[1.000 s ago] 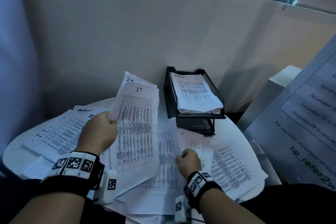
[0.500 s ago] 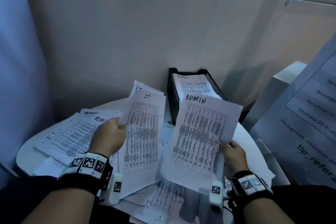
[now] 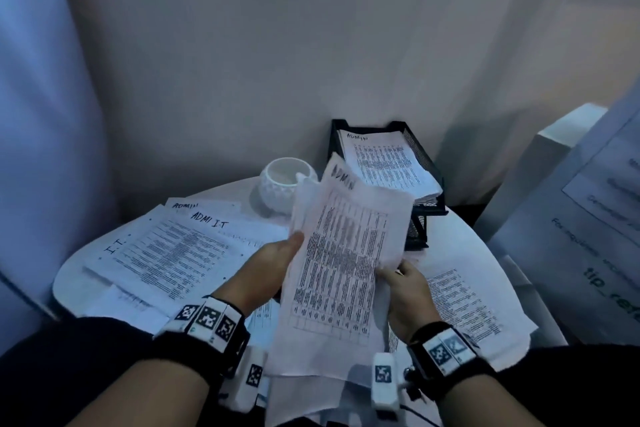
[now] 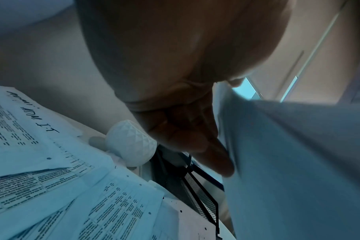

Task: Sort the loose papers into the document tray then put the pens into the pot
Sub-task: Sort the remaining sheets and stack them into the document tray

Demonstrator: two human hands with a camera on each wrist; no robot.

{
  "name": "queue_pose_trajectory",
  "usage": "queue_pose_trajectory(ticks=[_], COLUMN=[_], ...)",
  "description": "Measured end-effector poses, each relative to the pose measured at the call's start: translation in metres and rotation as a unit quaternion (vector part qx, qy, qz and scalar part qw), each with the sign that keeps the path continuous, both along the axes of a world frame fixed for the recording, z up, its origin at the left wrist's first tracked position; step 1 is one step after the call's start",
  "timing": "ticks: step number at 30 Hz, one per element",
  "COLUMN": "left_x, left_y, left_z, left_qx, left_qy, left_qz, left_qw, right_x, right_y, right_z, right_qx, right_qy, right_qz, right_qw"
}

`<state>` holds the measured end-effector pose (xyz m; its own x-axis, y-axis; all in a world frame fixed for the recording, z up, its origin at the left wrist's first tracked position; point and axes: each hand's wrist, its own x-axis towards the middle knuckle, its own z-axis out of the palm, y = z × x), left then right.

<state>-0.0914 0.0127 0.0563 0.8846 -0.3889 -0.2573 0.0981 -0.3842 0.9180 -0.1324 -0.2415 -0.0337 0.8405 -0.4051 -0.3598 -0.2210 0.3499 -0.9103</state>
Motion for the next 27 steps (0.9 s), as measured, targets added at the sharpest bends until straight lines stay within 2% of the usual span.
queue_pose_trajectory(ticks=[4,8,11,13,17,19,24,27], left_x=[0.003,0.012,0.02,0.024,0.024,0.021,0.011,0.01], left_y=[0.001,0.006,0.018,0.025,0.028,0.027,0.026,0.026], left_z=[-0.007,-0.008,-0.006,-0.005,-0.005,-0.006,-0.01,-0.01], left_qx=[0.11,0.194,0.228,0.233,0.23,0.233,0.242,0.253], left_qy=[-0.052,-0.108,-0.132,-0.139,-0.137,-0.132,-0.121,-0.116], left_qz=[-0.025,0.008,0.053,0.074,0.089,0.086,0.072,0.073], left_qw=[0.992,0.975,0.963,0.96,0.959,0.96,0.96,0.958], right_x=[0.001,-0.002,-0.012,-0.019,-0.027,-0.024,-0.01,-0.009], right_y=[0.003,-0.007,-0.033,-0.051,-0.056,-0.046,-0.03,-0.029], right_z=[-0.008,-0.01,-0.027,-0.044,-0.065,-0.069,-0.074,-0.058], right_qx=[-0.04,-0.037,-0.095,-0.099,-0.018,-0.012,-0.128,-0.24], right_qy=[0.021,0.032,0.104,0.163,0.195,0.184,0.203,0.181], right_qz=[-0.011,-0.063,-0.132,-0.157,-0.077,-0.041,-0.004,-0.011], right_qw=[0.999,0.997,0.981,0.969,0.978,0.982,0.971,0.954])
